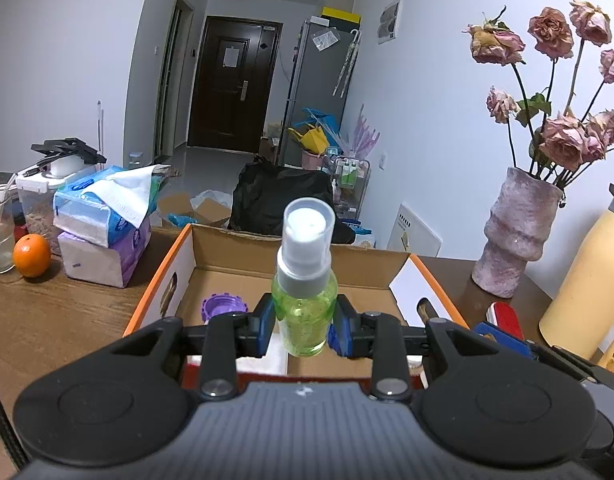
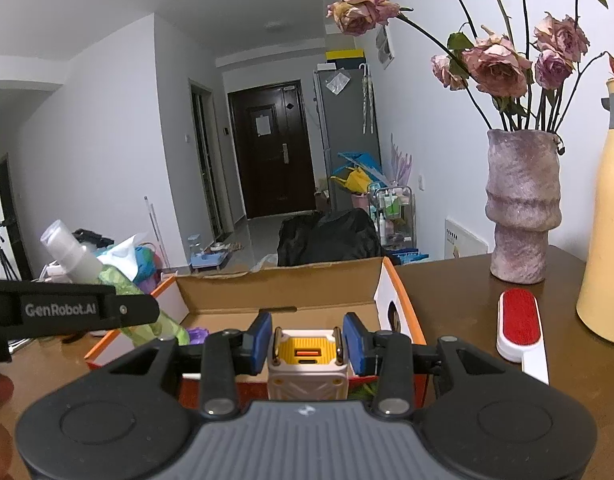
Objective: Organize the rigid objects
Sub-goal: 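Carry the green spray bottle and white-orange cube over the cardboard box, then open both tools to release the spray bottle and cube into the box, then lift both open tools out of the box back toward the table, then grasp the white tube with the right tool, then grasp the white disc with the left tool while the right tool holds the tube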
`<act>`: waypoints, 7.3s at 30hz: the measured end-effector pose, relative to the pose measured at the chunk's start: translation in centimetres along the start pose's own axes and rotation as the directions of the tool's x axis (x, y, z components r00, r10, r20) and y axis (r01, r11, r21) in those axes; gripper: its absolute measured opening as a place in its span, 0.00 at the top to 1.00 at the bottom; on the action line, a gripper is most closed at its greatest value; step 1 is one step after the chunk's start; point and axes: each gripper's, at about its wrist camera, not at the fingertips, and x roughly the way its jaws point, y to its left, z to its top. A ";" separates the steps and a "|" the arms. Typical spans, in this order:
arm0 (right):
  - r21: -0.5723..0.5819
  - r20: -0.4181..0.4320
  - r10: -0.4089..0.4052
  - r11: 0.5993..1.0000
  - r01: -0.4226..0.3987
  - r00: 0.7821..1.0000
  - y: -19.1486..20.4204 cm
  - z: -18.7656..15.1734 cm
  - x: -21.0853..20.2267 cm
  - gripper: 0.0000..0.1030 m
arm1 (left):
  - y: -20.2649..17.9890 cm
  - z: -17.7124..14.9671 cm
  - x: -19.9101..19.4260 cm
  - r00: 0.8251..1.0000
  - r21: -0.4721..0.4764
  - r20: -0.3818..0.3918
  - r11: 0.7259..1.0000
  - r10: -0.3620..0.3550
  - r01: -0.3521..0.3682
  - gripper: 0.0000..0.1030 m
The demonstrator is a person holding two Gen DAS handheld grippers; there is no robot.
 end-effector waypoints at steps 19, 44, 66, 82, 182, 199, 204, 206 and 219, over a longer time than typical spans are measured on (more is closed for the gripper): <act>0.004 0.000 -0.010 1.000 0.010 1.000 -0.2 1.5 5.9 0.63 | 0.3 2.0 4.9 1.000 0.005 -0.003 1.000 0.025 -0.025 0.69; -0.027 -0.031 -0.042 0.999 0.041 0.999 -0.4 2.1 11.4 0.63 | 1.7 3.1 11.1 0.996 0.049 -0.041 0.996 0.078 -0.076 0.69; -0.043 -0.108 -0.101 0.994 0.097 0.989 -0.9 2.1 11.7 0.01 | 2.7 3.3 9.7 0.990 0.079 0.006 0.987 0.138 -0.138 0.00; -0.070 -0.102 -0.096 0.994 0.089 0.990 -0.5 1.8 10.2 0.00 | 3.2 3.1 8.3 0.990 0.072 0.017 0.988 0.138 -0.139 0.00; -0.146 -0.240 -0.073 0.989 0.038 0.968 -5.4 -7.6 -0.2 0.74 | 13.3 -8.9 -4.3 0.953 0.015 -0.195 0.972 0.232 -0.233 0.00; -0.121 -0.151 -0.084 0.990 0.065 0.985 -4.1 -7.2 -2.5 0.74 | 12.3 -8.7 -2.0 0.954 0.084 -0.169 0.969 0.245 -0.234 0.10; -0.119 -0.144 -0.086 0.991 0.069 0.986 -3.8 -7.2 -2.7 0.74 | 12.5 -8.8 -1.1 0.955 0.080 -0.201 0.976 0.216 -0.204 0.26; -0.118 -0.142 -0.087 0.991 0.070 0.986 -3.7 -7.3 -2.7 0.74 | 12.4 -8.8 -0.9 0.956 0.081 -0.206 0.978 0.207 -0.194 0.32; -0.126 -0.132 -0.069 0.991 0.053 0.989 -2.2 -7.6 -3.4 0.74 | 12.4 -8.9 -0.8 0.959 0.076 -0.231 0.985 0.166 -0.152 0.62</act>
